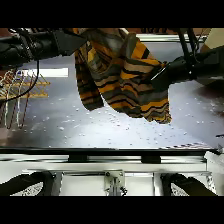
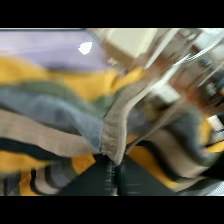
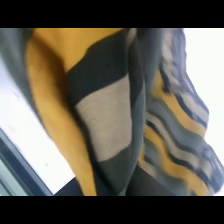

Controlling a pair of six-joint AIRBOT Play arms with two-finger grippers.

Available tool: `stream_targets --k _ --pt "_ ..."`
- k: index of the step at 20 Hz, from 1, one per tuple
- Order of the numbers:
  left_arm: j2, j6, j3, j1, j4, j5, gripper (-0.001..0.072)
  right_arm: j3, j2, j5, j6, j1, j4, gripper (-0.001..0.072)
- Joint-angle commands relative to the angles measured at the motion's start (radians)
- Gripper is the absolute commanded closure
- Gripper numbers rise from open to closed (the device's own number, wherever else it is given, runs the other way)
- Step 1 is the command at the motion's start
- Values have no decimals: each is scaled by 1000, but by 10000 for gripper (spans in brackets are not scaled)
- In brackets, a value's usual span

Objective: Fold the shirts.

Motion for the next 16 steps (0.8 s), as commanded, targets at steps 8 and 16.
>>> stream_targets --k 8,16 --pt "51 198 6 -73 66 117 -13 14 56 -58 284 1 -163 670" --pt "42 429 5 -199 66 395 72 58 61 -21 153 12 -47 670"
